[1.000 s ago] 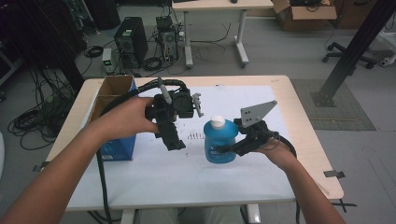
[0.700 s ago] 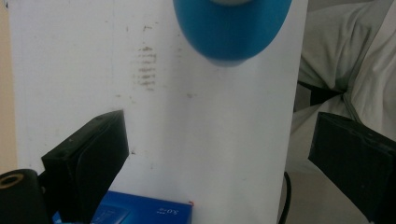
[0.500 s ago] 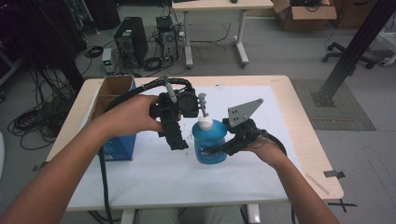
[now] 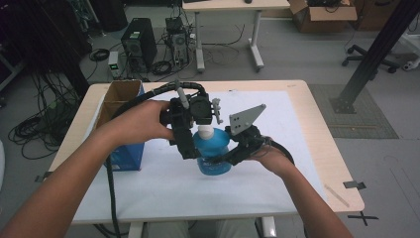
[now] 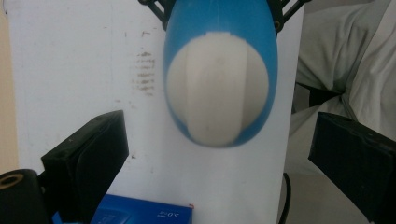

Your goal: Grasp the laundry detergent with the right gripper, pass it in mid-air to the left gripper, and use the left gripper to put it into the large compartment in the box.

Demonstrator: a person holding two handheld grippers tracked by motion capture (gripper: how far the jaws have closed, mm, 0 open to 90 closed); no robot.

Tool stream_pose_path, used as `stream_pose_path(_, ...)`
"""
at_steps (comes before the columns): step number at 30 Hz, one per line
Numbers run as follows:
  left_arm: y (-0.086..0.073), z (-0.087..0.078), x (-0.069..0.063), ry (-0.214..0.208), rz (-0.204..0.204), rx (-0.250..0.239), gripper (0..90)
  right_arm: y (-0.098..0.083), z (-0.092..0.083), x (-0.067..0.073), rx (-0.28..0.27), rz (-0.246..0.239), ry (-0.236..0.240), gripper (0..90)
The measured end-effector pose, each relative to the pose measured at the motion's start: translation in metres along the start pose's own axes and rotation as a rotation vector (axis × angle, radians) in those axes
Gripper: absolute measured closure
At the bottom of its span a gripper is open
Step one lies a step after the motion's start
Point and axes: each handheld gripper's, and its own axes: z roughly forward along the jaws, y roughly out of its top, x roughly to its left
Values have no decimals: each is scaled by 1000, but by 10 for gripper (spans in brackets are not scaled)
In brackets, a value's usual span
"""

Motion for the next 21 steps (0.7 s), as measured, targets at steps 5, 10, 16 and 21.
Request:
stream_pose_path(5, 3, 1, 0, -1, 5, -2, 50, 4, 5, 0, -2, -2, 9, 437)
stream_pose_path(10, 5, 1, 0, -4, 9, -2, 50, 5, 7, 0, 3, -3, 12, 437)
stream_pose_path(16, 10, 6, 1, -5, 15, 1, 50, 6, 8, -1, 5, -5, 12, 437)
stream_pose_path(21, 14, 9, 2, -8, 21, 2, 50, 6, 9, 0, 6, 0, 17, 437)
